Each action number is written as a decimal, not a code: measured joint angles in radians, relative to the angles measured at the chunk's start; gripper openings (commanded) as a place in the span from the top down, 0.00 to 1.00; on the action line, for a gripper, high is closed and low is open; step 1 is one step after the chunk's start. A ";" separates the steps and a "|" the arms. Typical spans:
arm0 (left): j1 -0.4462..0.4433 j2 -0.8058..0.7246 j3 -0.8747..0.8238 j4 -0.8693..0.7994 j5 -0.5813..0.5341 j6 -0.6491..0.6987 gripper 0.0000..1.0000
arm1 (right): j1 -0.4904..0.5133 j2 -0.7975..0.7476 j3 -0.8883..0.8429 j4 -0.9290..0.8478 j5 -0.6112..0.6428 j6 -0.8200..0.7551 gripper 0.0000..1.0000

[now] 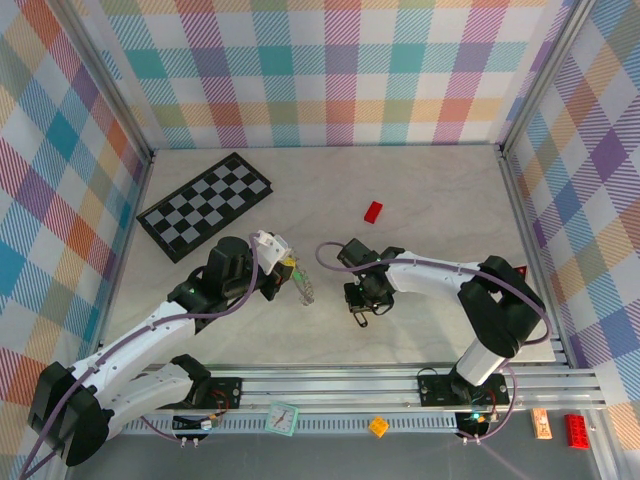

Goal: Put the keys on the keyring

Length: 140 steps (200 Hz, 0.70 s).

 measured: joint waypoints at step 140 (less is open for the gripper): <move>0.000 0.000 0.000 0.000 0.000 0.010 1.00 | 0.000 0.013 0.007 -0.001 0.004 -0.005 1.00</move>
